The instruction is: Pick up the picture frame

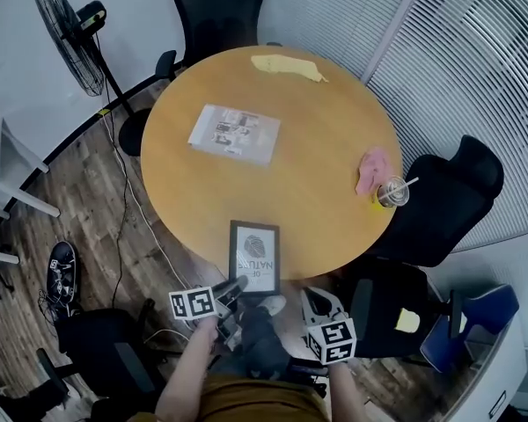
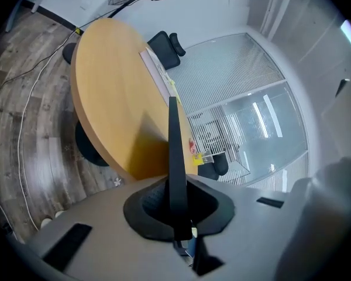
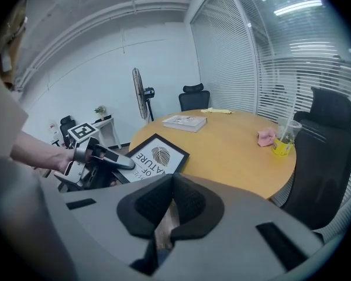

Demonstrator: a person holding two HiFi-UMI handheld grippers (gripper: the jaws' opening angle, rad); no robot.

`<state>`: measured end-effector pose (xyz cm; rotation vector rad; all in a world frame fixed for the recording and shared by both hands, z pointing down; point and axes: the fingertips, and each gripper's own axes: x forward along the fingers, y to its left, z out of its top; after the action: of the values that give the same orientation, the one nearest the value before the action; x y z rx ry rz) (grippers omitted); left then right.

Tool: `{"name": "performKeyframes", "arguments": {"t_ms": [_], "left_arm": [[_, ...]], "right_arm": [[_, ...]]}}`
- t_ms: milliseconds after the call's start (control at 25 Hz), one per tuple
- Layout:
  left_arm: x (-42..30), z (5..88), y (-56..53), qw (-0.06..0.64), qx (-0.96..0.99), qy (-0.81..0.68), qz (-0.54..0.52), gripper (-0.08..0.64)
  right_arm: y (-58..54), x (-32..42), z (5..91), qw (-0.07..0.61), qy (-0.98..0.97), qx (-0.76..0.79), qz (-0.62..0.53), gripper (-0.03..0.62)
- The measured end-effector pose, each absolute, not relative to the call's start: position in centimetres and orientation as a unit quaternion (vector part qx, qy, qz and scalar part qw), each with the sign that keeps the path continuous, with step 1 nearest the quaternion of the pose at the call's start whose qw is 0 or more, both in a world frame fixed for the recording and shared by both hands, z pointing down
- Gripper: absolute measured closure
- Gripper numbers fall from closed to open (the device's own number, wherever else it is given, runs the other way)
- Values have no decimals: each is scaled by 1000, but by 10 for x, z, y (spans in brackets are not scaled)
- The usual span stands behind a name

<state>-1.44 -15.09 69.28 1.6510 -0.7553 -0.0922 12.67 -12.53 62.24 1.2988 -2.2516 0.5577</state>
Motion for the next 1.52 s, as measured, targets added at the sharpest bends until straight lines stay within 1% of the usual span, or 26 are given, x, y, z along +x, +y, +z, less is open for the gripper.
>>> {"name": "performKeyframes", "arguments": {"t_ms": [360,640,1000,1520], "left_arm": [[-12,678,-143,615,718,-321,-53,512],[-14,658,-142,608,724,-317,-79,511],[-13,621,-138,577,749,-315,-84,512],[-14,576,-122,523,793,-305,-67,512]], "right_arm": [[-119,128,605,231,-821,489,184,580],[-115,135,591,206,-812,516,179,580],[-105,137,569,169,-805,543,171,580],[-91,123,546,142,-809,551,149,580]]}}
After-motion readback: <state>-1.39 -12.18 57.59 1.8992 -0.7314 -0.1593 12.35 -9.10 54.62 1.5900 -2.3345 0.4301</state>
